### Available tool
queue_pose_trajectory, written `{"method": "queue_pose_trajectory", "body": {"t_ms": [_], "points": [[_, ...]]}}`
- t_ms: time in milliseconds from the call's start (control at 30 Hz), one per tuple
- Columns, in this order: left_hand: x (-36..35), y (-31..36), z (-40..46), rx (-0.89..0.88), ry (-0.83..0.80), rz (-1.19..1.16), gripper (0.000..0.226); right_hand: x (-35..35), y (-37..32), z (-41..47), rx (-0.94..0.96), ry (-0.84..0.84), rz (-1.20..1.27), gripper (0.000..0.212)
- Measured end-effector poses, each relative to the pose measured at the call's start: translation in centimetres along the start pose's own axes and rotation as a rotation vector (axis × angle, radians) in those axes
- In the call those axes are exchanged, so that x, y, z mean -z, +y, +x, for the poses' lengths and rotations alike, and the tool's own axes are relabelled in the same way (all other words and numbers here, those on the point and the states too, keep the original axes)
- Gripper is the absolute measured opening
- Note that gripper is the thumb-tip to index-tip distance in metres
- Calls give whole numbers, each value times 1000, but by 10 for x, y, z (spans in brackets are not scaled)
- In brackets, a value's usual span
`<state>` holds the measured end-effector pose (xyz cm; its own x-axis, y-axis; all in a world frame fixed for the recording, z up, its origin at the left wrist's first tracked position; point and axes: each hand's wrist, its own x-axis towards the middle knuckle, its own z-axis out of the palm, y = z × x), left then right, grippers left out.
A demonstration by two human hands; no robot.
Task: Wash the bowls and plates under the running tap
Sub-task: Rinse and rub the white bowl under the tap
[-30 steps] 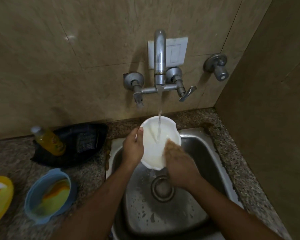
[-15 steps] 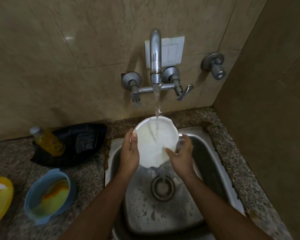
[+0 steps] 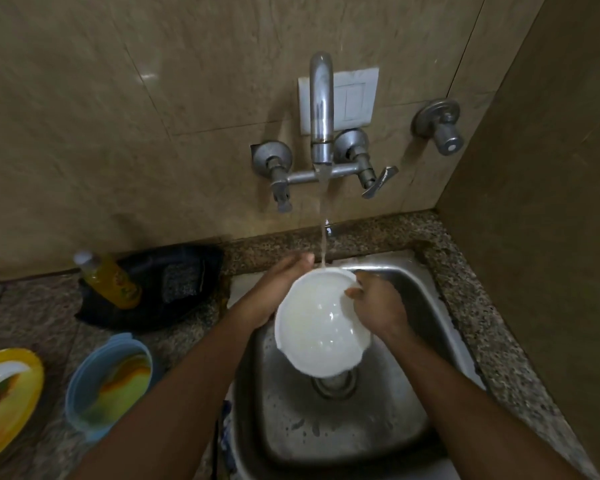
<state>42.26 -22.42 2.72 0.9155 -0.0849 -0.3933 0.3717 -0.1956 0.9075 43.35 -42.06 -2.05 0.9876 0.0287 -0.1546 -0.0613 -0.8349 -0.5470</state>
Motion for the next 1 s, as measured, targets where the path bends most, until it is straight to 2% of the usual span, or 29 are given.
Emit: {"method": "queue_pose_trajectory", "body": {"t_ms": [100, 200, 300, 367, 467, 533, 600, 667, 733, 833, 900, 1000], "points": [[-7, -17, 12, 93, 8, 67, 84, 1, -9, 3, 79, -31, -93, 28], [-11, -32, 7, 159, 26, 50, 73, 0, -8, 5, 46, 1, -84, 28], [-14, -35, 7, 185, 129, 4, 47, -5, -13, 1, 57, 116, -20, 23], [-12, -37, 11, 232, 198, -23, 43, -12, -18, -4, 176, 223, -123, 33], [-5, -40, 15, 233, 176, -98, 56, -20, -22, -14, 322, 270, -386, 61], [-4, -37, 14, 208, 157, -191, 50, -22, -23, -26, 372, 217, -436, 66], [-5, -35, 14, 179, 176, -245, 40, -27, -23, -38, 416, 46, -437, 74], [-8, -33, 15, 171, 200, -262, 38, -34, -27, -43, 377, -145, -399, 84], [-10, -29, 17, 163, 191, -231, 30, -41, -38, -39, 378, -219, -351, 89], [-10, -25, 16, 185, 195, -278, 26, -35, -50, -42, 579, -342, -256, 84], [-10, -27, 17, 180, 208, -299, 29, -23, -35, -38, 665, -363, -316, 81], [-16, -25, 19, 158, 191, -289, 29, -14, -19, -30, 534, -230, -420, 81]]}}
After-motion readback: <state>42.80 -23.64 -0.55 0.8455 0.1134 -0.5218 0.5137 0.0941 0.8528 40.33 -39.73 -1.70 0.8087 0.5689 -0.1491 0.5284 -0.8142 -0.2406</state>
